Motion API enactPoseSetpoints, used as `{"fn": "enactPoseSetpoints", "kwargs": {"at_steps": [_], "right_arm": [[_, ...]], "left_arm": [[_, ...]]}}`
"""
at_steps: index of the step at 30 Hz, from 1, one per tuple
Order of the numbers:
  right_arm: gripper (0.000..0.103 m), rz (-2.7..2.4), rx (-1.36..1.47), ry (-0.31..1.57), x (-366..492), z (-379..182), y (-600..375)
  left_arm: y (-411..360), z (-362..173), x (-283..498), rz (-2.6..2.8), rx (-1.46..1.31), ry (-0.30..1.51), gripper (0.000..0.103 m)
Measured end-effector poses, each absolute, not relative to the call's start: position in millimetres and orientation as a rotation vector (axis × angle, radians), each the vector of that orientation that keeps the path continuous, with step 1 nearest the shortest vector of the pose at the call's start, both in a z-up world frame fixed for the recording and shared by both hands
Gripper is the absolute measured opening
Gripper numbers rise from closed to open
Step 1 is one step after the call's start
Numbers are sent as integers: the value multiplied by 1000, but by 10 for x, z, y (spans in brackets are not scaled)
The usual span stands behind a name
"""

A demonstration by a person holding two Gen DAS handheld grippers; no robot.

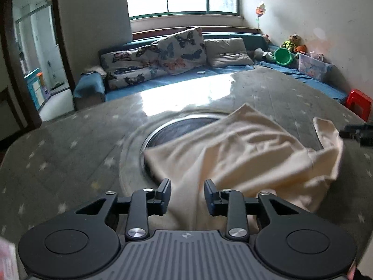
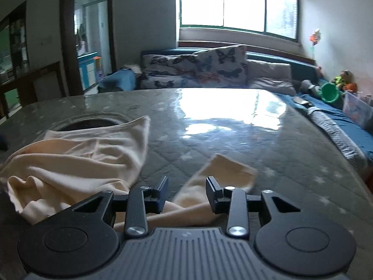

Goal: Fold clothes
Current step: 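Grasp the cream sweatshirt edge with the left gripper and lift it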

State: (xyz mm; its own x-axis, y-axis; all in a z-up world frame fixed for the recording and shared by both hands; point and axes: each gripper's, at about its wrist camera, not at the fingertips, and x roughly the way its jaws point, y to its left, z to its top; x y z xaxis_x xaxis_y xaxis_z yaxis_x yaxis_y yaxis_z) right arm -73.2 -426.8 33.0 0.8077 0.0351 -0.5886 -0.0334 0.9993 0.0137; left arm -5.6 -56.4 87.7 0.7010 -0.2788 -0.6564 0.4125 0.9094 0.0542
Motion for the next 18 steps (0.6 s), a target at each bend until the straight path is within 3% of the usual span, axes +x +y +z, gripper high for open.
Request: {"fn": "enactPoseSetpoints", "kwargs": {"at_steps": [13, 15, 18], "right_arm": [[44, 90, -7, 681, -633, 132, -4102], [45, 90, -7, 683, -627, 125, -4104], [45, 87, -7, 687, -612, 113, -4106]], "left_arm": [[-1181, 374, 880, -481, 252, 872, 42], [-1164, 314, 904, -495, 240, 889, 23], [-1101, 293, 871, -486, 231, 876, 6]]}}
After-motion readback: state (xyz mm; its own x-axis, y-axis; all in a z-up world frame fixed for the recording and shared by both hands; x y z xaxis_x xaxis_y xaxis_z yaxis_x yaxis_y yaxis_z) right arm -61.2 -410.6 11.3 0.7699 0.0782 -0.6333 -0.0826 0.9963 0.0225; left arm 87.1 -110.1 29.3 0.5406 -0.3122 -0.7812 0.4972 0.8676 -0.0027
